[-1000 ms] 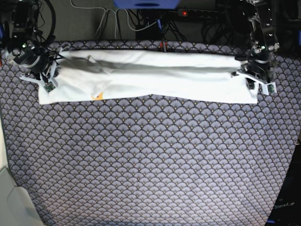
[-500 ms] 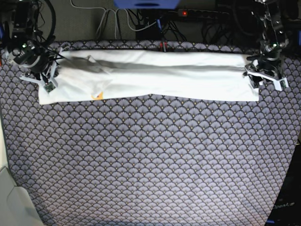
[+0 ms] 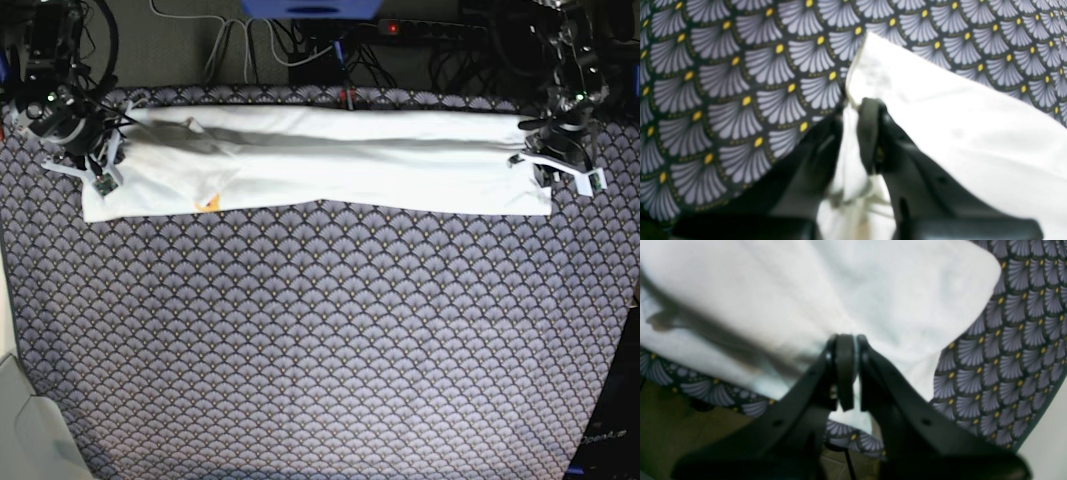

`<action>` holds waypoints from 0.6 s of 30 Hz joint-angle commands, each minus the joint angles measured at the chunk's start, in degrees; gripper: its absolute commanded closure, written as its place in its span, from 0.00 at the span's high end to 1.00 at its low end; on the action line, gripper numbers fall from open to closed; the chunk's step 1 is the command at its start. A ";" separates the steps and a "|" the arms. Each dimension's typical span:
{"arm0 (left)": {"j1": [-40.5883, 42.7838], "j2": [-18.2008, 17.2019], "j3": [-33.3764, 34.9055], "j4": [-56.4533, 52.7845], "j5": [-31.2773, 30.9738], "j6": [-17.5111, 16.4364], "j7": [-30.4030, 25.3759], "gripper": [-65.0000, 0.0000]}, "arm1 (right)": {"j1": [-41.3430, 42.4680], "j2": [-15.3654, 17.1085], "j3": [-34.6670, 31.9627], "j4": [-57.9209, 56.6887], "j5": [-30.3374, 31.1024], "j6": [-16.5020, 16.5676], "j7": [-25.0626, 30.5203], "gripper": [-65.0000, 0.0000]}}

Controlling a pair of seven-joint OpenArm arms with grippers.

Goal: Fold the T-shirt properly

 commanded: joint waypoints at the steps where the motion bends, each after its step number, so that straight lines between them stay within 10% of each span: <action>1: 0.81 -0.19 -0.14 1.37 1.13 1.13 1.95 0.00 | 0.41 0.72 0.31 0.76 0.27 -0.25 0.58 0.00; 9: 4.15 3.68 1.00 18.95 1.66 1.21 2.56 0.01 | 0.41 0.72 0.31 0.76 0.27 -0.25 0.58 0.00; 18: 4.68 7.55 15.33 32.05 1.66 1.65 15.57 0.01 | 1.12 0.72 0.31 0.76 0.27 -0.25 0.40 0.00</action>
